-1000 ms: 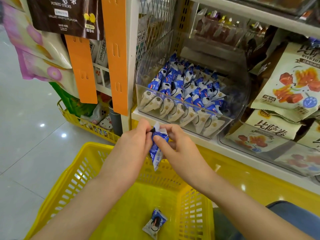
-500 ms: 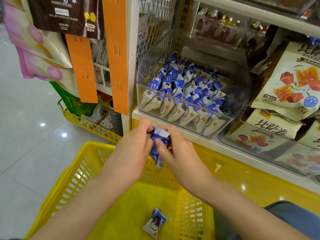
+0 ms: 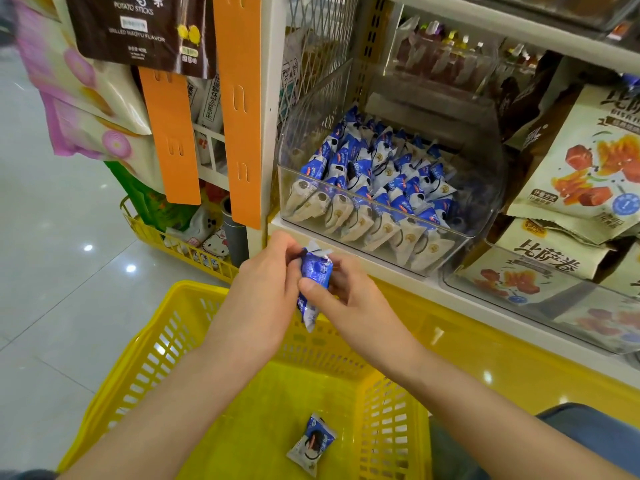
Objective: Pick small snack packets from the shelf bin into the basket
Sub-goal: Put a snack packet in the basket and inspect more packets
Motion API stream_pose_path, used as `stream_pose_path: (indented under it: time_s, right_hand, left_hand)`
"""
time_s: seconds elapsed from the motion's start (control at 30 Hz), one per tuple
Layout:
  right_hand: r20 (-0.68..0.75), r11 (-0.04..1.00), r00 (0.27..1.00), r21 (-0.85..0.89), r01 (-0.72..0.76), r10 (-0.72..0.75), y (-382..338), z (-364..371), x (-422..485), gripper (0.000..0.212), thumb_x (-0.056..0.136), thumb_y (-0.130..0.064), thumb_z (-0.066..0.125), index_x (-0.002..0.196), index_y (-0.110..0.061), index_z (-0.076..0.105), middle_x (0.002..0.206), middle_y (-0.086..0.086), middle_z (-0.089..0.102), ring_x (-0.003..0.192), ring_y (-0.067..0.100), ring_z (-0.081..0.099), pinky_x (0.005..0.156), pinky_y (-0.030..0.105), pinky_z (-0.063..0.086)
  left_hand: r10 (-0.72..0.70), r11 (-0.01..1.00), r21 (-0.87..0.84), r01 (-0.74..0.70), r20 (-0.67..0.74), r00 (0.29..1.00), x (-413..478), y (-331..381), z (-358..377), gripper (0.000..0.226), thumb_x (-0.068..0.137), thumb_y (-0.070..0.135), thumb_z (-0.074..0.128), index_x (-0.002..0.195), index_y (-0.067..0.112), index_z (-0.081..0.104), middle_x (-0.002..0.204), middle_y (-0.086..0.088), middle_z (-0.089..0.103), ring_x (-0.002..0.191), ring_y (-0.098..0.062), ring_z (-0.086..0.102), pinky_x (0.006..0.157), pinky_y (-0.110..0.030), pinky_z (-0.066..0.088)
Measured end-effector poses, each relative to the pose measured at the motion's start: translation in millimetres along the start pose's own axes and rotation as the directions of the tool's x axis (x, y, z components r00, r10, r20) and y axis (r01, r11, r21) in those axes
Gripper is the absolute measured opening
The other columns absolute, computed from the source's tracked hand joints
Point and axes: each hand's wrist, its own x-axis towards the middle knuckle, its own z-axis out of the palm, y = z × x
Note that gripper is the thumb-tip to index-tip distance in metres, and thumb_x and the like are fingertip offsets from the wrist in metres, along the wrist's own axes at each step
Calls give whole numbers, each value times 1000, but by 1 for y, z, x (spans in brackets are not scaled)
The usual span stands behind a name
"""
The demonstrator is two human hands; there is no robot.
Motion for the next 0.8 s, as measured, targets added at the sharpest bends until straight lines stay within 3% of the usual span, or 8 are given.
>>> stream_pose_path:
  time_s: [0.1, 0.23, 0.3, 0.37, 0.43, 0.67, 0.73, 0.8]
  right_hand:
    - [15, 998, 999, -46, 34, -33, -3, -5, 2, 34, 88, -20, 60, 121, -15, 51, 112, -2, 65, 100, 7, 63, 84, 26, 53]
    - [5, 985, 996, -145, 91, -92, -8, -10, 3, 30, 91, -23, 56, 121, -20, 53, 103, -1, 67, 87, 18, 66, 80, 40, 54]
    - [-6, 978, 993, -175, 118, -121, -7, -10, 3, 33, 91, -23, 56, 123, -22, 50, 104, -1, 67, 88, 20, 66, 82, 42, 52]
    - [-17, 968, 988, -204, 147, -153, -6, -9, 1, 36, 92, -24, 55, 126, -25, 47, 107, -4, 66, 93, 15, 64, 85, 40, 51]
    - [-33, 959, 983, -229, 167, -179, -4, -9, -1, 37, 92, -26, 53, 128, -26, 45, 108, -9, 64, 97, 5, 60, 88, 34, 50]
    - [-60, 988, 992, -111, 108, -115, -5, -14, 3, 29, 94, -22, 50, 121, -31, 44, 109, -5, 64, 99, 8, 61, 91, 39, 49]
    - [-53, 993, 994, -72, 94, -98, -6, -14, 5, 28, 93, -23, 50, 121, -26, 47, 110, -3, 64, 99, 10, 62, 91, 40, 50]
    - [-25, 995, 995, -43, 91, -92, -7, -16, 5, 37, 94, -25, 48, 130, -19, 47, 116, -1, 63, 103, 10, 61, 93, 39, 49]
  left_hand:
    - [-3, 999, -40, 2, -14, 1000, 2, 1, -3, 6, 93, 17, 49, 96, 22, 50, 86, 12, 59, 79, -11, 60, 69, -24, 47]
    - [-51, 986, -155, 56, 34, 998, 6, 4, -5, 22, 88, 8, 57, 96, 27, 51, 85, 23, 57, 80, 1, 61, 67, -15, 49]
    - [-98, 962, -249, 111, 65, 993, 8, 6, -5, 31, 83, 2, 60, 94, 29, 50, 90, 19, 59, 83, -4, 62, 71, -21, 51]
    - [-147, 921, -350, 171, 92, 985, 9, 8, -5, 39, 77, -4, 61, 92, 31, 50, 96, 12, 62, 86, -11, 63, 75, -31, 52]
    - [-176, 886, -416, 205, 107, 979, 8, 9, -5, 45, 73, -7, 62, 92, 32, 52, 98, 9, 63, 88, -12, 63, 76, -31, 52]
    - [-119, 917, -360, 170, 161, 980, 11, 9, -8, 45, 78, -8, 56, 109, 25, 55, 108, 8, 64, 97, -10, 62, 80, -27, 51]
    - [-116, 910, -379, 171, 163, 980, 11, 10, -7, 44, 82, -7, 55, 113, 24, 57, 111, 6, 64, 98, -10, 63, 84, -28, 52]
    - [-133, 870, -451, 197, 172, 976, 10, 13, -7, 37, 88, -3, 51, 113, 23, 58, 110, 7, 64, 93, -6, 65, 79, -25, 55]
